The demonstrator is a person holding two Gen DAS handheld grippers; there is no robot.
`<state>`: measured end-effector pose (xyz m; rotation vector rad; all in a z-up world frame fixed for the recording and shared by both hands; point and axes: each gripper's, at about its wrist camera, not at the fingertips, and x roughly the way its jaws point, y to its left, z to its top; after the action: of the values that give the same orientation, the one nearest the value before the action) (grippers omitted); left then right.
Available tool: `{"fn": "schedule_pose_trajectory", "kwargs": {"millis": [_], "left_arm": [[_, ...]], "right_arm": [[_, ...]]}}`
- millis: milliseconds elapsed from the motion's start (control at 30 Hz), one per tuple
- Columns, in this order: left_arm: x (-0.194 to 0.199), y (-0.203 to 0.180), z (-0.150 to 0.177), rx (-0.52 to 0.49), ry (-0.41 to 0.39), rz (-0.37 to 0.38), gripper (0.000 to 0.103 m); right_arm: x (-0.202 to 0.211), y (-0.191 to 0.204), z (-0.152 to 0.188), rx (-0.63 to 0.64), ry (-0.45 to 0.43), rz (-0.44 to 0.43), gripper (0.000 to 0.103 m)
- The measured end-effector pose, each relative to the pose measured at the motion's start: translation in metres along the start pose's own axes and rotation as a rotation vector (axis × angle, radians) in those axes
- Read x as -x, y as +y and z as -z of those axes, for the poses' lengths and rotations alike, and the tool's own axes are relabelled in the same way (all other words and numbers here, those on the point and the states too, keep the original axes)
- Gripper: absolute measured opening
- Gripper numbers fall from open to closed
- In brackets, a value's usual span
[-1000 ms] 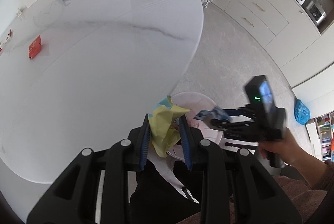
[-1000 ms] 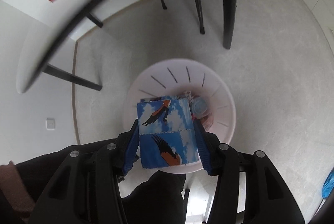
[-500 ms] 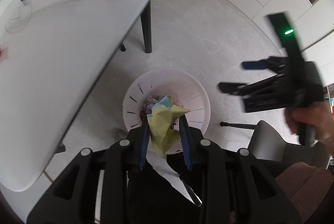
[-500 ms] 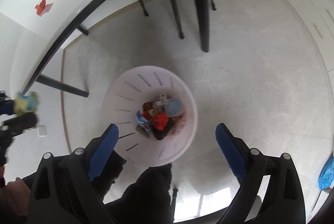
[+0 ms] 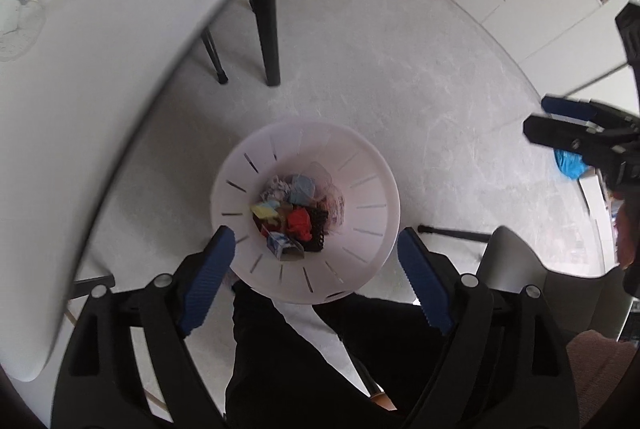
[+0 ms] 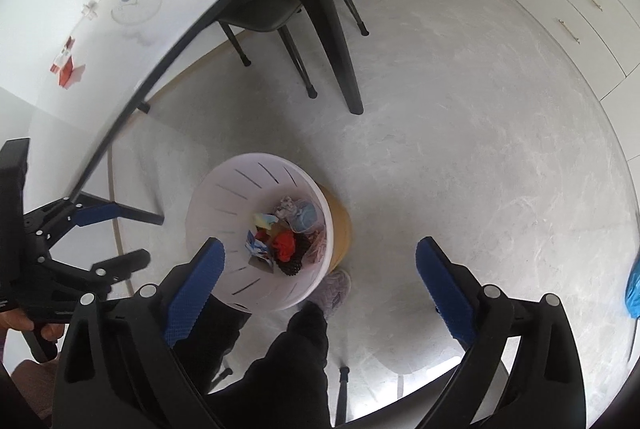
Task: Collect trash
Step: 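Carry both items over the bin and open both grippers to drop them, then move the left gripper back over the table toward the red snack bag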
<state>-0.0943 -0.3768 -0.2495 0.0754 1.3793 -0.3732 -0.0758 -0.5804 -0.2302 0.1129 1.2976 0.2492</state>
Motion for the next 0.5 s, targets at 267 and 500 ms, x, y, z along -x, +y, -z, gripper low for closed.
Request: {"fn": "schedule_pose_trajectory", "kwargs": {"millis": [267, 500], "left_arm": [[0.116, 0.054, -0.002, 0.237, -0.215, -0.159, 0.095], [0.174, 0.130, 0.015, 0.501, -0.336, -0.348, 0.095]], "right_arm": [[0.054, 0.046, -0.028, 0.145, -0.121, -0.030, 0.101], [0.079, 0.112, -0.066, 0.338, -0.215, -0.088, 0.101]]}}
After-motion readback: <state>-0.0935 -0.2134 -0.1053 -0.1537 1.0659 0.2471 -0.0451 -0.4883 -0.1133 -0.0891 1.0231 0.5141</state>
